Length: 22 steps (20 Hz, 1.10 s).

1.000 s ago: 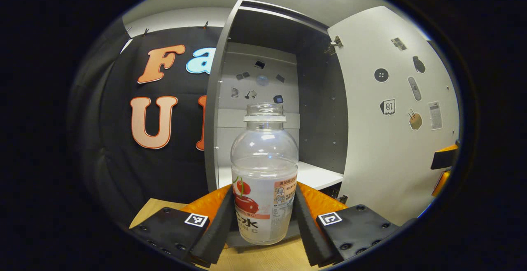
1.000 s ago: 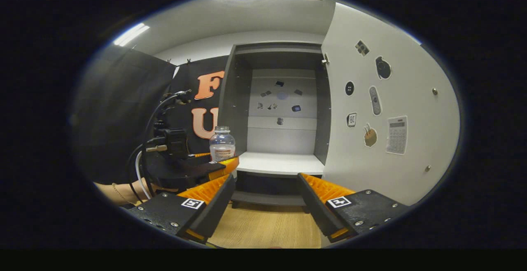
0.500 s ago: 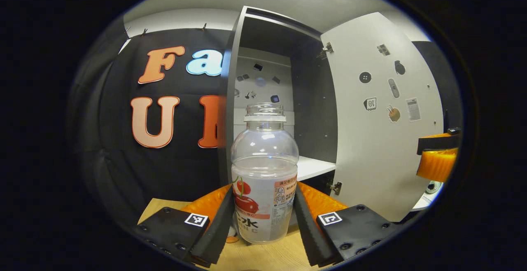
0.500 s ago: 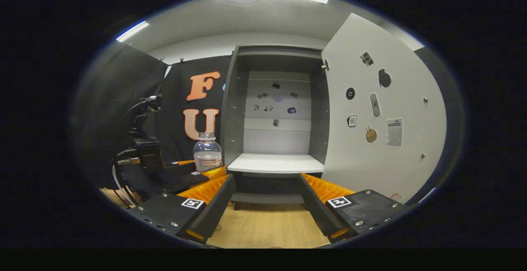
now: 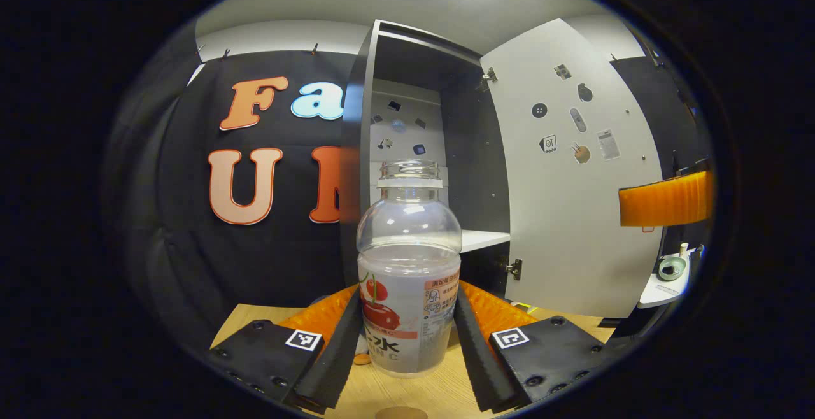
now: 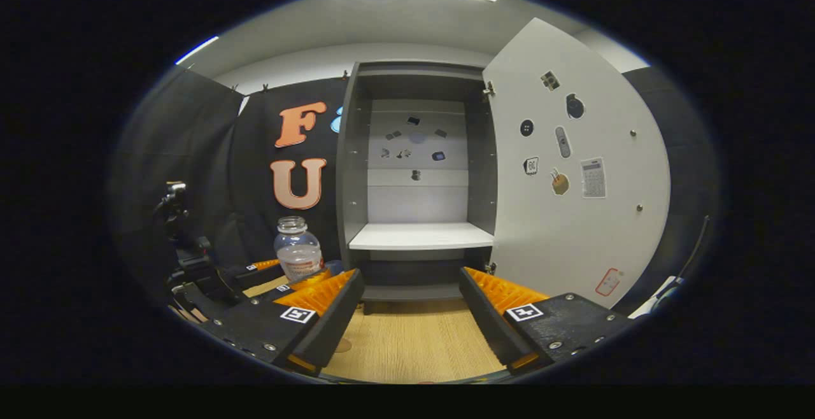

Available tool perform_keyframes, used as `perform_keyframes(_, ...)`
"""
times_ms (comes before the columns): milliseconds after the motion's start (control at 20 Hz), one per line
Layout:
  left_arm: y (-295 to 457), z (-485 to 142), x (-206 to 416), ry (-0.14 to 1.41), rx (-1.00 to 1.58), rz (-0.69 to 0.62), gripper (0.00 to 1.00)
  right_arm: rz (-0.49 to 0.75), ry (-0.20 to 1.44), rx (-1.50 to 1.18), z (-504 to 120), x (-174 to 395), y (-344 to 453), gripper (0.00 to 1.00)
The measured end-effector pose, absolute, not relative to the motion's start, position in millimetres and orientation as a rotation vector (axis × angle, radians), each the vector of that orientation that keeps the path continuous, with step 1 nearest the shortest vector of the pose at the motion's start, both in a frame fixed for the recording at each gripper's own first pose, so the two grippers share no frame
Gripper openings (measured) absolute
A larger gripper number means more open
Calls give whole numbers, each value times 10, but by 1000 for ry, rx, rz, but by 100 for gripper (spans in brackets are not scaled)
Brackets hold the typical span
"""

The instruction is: Open the cabinet door with the right hand, grasp the bottle in the cabinet with the left hand and place it on the coaster, then close the cabinet door with the right hand.

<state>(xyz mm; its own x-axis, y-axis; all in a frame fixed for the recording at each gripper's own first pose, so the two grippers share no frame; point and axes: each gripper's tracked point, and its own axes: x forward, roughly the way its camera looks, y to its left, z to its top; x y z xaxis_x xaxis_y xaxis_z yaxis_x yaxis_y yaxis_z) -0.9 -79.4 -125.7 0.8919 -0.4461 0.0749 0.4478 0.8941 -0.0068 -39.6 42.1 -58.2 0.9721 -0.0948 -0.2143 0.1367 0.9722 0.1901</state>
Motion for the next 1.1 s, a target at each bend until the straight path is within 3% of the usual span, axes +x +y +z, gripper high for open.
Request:
perform_keyframes(400,-603,-1972,-174,-11,-61,-383,84,-85,229,205,-653,-419,423,97)
perform_keyframes(650,-489,-2359,-215,11,-45,-336,84,-58,259,189,-746,-410,505,89)
perform_keyframes(700,-489,-2464,-212,27,-37,-331,82,-54,266,186,-756,-415,522,93)
perform_keyframes(1100,-456,-3041,-214,88,3,-289,82,-42,316,157,-882,-462,595,93)
